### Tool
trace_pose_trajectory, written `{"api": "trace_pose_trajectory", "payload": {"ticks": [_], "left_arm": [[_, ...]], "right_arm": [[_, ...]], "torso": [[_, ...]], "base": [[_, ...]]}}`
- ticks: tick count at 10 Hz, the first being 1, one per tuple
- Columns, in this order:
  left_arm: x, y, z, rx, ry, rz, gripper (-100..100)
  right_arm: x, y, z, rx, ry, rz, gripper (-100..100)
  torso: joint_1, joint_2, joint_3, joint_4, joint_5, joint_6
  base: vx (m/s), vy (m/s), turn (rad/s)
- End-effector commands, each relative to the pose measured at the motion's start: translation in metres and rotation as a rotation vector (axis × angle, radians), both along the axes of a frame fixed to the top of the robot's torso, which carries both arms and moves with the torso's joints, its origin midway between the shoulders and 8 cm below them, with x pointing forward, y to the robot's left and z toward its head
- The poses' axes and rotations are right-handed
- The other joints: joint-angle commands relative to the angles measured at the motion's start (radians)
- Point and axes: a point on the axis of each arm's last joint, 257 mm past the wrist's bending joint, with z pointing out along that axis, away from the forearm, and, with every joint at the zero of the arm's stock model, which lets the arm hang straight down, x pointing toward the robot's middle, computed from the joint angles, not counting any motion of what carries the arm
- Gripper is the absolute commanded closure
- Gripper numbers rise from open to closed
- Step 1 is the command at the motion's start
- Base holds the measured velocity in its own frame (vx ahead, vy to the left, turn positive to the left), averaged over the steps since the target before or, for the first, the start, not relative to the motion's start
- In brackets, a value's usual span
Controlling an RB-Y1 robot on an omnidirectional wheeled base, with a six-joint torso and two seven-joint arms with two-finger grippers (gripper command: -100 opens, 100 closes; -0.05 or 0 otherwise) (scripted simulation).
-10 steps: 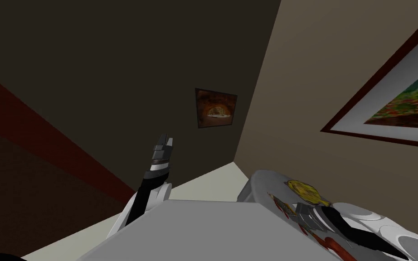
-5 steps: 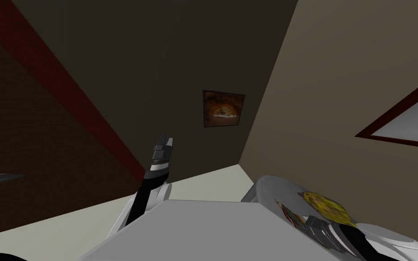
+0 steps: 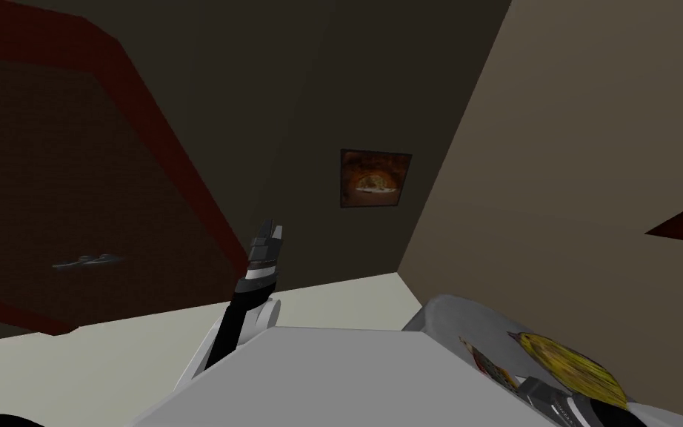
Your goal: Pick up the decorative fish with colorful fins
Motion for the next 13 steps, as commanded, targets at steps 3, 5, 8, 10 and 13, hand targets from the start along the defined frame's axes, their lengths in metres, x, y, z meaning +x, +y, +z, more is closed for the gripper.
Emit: {"api": "trace_pose_trajectory", "payload": {"ticks": [3, 5, 8, 10, 13], "left_arm": [[0.000, 0.000, 0.000, 0.000, 0.000, 0.000, 0], [0.000, 0.000, 0.000, 0.000, 0.000, 0.000, 0], [0.000, 0.000, 0.000, 0.000, 0.000, 0.000, 0], [0.000, 0.000, 0.000, 0.000, 0.000, 0.000, 0], [0.000, 0.000, 0.000, 0.000, 0.000, 0.000, 0]], "right_arm": [[-0.032, -0.006, -0.001, -0.011, 0.007, -0.089, -100], [-0.051, -0.008, -0.001, -0.017, 0.017, -0.132, -100], [-0.045, -0.008, -0.001, -0.016, 0.010, -0.124, 100], [-0.045, -0.008, -0.001, -0.015, 0.010, -0.124, 100], [-0.035, -0.006, -0.002, -0.011, 0.012, -0.091, 100]], "torso": [[0.000, 0.000, 0.000, 0.000, 0.000, 0.000], [0.000, 0.001, 0.001, 0.000, 0.000, -0.001], [0.000, -0.002, -0.001, -0.001, 0.000, 0.000], [-0.002, -0.004, -0.002, -0.001, -0.002, 0.000], [-0.002, -0.004, -0.002, -0.001, -0.001, 0.000]], "base": [[-0.049, -0.009, 0.216], [-0.073, -0.014, 0.275], [-0.009, -0.004, 0.001], [0.000, 0.000, 0.000], [0.015, 0.003, -0.098]]}}
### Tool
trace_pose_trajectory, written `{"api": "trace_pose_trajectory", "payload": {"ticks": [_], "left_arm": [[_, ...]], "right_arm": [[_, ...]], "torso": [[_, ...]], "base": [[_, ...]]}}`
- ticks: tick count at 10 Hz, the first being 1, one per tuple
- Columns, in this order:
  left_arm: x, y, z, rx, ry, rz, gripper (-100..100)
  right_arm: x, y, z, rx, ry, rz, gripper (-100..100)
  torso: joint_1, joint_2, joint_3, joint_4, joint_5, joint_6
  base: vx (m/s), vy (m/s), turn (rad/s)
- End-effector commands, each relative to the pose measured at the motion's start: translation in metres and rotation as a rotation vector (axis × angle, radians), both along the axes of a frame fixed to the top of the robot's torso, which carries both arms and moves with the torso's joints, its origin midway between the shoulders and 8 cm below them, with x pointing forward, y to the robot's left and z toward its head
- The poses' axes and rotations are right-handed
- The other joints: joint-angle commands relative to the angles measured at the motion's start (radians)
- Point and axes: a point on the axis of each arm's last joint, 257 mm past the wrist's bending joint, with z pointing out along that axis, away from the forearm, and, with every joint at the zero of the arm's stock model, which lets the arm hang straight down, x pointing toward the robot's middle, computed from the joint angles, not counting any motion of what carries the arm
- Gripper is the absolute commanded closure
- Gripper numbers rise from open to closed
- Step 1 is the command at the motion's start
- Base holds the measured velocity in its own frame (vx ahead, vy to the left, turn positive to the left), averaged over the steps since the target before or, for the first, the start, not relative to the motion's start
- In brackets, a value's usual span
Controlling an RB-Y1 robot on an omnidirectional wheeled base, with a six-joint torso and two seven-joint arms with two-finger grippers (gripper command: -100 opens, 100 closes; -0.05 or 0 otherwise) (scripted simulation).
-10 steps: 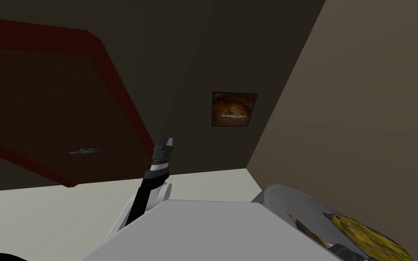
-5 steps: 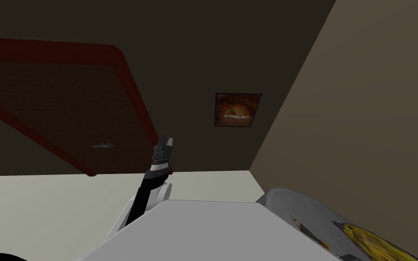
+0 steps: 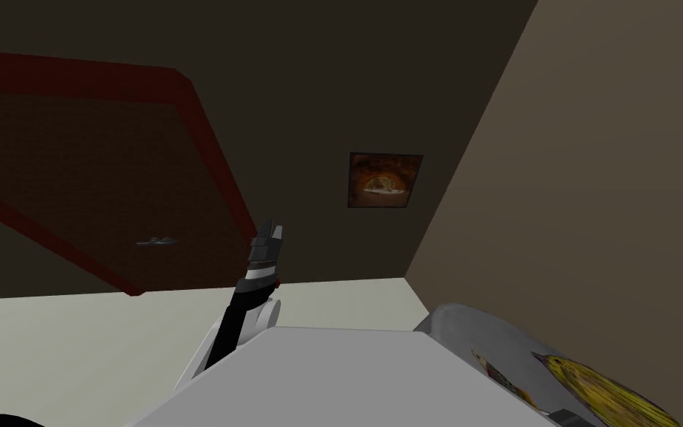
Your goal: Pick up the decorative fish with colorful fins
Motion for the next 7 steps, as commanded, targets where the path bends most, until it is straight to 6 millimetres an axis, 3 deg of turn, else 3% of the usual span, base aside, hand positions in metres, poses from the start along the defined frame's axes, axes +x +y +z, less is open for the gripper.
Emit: {"api": "trace_pose_trajectory", "payload": {"ticks": [1, 4, 5, 6, 7], "left_arm": [[0.000, 0.000, 0.000, 0.000, 0.000, 0.000, 0], [0.000, 0.000, 0.000, 0.000, 0.000, 0.000, 0], [0.000, 0.000, 0.000, 0.000, 0.000, 0.000, 0], [0.000, 0.000, 0.000, 0.000, 0.000, 0.000, 0], [0.000, 0.000, 0.000, 0.000, 0.000, 0.000, 0]], "right_arm": [[0.007, 0.003, -0.002, 0.008, 0.017, 0.049, 100], [0.033, 0.006, 0.000, 0.011, -0.002, 0.096, 100], [0.031, 0.007, -0.001, 0.015, 0.018, 0.128, 100], [0.047, 0.008, 0.001, 0.013, -0.004, 0.136, 100], [0.045, 0.008, 0.000, 0.016, 0.019, 0.167, 100]], "torso": [[0.000, 0.000, 0.000, 0.000, 0.000, 0.000], [-0.001, -0.002, -0.001, -0.001, -0.001, -0.001], [-0.001, -0.001, -0.001, 0.000, -0.001, -0.002], [-0.001, -0.001, -0.001, -0.001, -0.001, 0.000], [-0.001, -0.001, -0.001, 0.000, -0.001, -0.002]], "base": [[0.102, 0.018, -0.477], [0.058, 0.016, -0.171], [0.052, 0.006, -0.252], [0.043, 0.013, -0.147], [0.049, 0.015, -0.212]]}}
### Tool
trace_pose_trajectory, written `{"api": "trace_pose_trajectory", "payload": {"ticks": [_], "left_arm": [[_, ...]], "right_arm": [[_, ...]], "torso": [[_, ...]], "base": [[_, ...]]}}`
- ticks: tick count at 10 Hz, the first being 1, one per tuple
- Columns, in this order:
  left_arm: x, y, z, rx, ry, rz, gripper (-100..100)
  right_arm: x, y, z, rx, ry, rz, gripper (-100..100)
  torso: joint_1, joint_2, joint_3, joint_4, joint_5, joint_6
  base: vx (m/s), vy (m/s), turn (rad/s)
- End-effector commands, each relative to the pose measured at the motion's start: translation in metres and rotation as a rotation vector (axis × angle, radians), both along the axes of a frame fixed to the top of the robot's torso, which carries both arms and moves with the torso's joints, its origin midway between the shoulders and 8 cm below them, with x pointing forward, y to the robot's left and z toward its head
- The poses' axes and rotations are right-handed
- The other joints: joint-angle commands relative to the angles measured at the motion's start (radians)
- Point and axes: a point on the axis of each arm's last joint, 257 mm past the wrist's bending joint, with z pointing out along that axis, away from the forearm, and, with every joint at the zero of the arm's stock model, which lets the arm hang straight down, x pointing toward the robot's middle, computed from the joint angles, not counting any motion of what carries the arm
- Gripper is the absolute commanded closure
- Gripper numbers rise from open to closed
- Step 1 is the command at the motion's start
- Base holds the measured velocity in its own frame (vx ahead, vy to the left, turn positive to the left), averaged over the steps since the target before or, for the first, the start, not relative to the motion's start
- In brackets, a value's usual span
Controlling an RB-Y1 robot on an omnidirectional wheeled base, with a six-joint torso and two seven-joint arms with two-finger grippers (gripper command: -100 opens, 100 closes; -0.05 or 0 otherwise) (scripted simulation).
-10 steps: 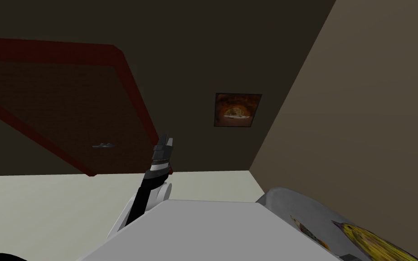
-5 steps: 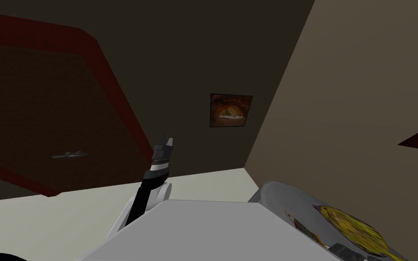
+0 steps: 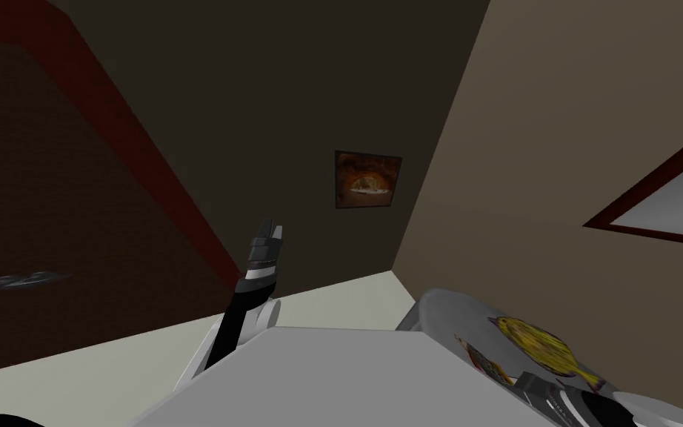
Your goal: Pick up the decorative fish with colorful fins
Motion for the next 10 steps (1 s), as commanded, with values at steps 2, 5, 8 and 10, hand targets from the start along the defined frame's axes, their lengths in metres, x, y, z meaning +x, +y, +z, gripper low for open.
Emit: {"api": "trace_pose_trajectory", "payload": {"ticks": [2, 5, 8, 10], "left_arm": [[0.000, 0.000, 0.000, 0.000, 0.000, 0.000, 0], [0.000, 0.000, 0.000, 0.000, 0.000, 0.000, 0], [0.000, 0.000, 0.000, 0.000, 0.000, 0.000, 0], [0.000, 0.000, 0.000, 0.000, 0.000, 0.000, 0]], "right_arm": [[0.020, 0.002, 0.003, 0.003, 0.004, 0.059, 100], [0.044, 0.004, 0.008, 0.001, -0.011, 0.103, 100], [0.064, 0.005, 0.014, -0.005, 0.005, 0.173, 100], [0.083, 0.006, 0.020, -0.011, 0.001, 0.212, 100]], "torso": [[0.000, 0.000, 0.000, 0.001, 0.000, -0.002], [0.001, 0.000, 0.000, 0.000, 0.001, -0.001], [0.001, 0.001, 0.001, 0.001, 0.001, -0.001], [0.002, 0.000, 0.000, 0.000, 0.002, 0.001]], "base": [[0.050, 0.020, -0.207], [0.047, 0.020, -0.168], [0.044, 0.018, -0.222], [0.068, 0.041, -0.279]]}}
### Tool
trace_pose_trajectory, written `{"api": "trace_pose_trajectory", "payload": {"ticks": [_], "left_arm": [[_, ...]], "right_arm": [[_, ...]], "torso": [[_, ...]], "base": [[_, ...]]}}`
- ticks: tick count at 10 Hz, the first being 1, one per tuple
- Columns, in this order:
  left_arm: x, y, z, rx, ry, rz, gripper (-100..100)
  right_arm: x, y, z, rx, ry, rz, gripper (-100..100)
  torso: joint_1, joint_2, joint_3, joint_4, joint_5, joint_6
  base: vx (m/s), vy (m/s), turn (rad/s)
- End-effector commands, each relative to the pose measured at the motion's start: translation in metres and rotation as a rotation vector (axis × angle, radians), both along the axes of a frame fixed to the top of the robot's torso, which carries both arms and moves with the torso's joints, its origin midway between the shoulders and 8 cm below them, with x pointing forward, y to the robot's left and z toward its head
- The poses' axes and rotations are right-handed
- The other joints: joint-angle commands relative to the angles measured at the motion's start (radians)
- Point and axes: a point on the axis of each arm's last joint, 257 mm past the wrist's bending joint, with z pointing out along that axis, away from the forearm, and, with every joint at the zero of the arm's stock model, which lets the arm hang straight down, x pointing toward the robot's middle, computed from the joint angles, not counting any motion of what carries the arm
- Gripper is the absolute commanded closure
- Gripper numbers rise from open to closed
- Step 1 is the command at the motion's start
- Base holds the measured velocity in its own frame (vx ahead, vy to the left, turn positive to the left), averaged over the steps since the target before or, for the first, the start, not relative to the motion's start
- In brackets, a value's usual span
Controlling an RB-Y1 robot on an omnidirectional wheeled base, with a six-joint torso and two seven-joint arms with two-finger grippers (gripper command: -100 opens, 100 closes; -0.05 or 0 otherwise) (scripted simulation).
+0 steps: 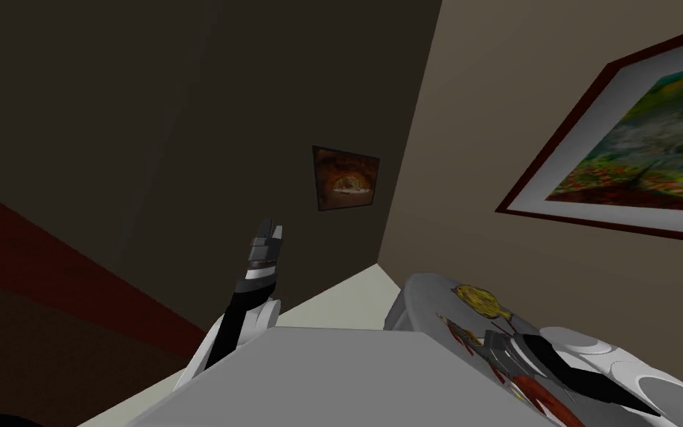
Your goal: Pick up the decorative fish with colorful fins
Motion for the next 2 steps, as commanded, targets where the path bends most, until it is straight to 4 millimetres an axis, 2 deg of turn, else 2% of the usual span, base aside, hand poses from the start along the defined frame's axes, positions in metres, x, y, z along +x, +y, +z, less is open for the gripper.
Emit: {"api": "trace_pose_trajectory", "payload": {"ticks": [1, 2], "left_arm": [[0.0000, 0.0000, 0.0000, 0.000, 0.000, 0.000, 0], [0.0000, 0.0000, 0.0000, 0.000, 0.000, 0.000, 0]], "right_arm": [[0.0000, 0.0000, 0.0000, 0.000, 0.000, 0.000, 100], [0.0012, 0.0004, 0.0004, 0.001, -0.001, 0.001, 0]], "torso": [[0.000, 0.000, 0.000, 0.000, 0.000, 0.000], [-0.001, 0.002, 0.001, 0.000, 0.000, 0.000]], "base": [[0.019, 0.016, -0.007], [0.000, 0.000, 0.000]]}}
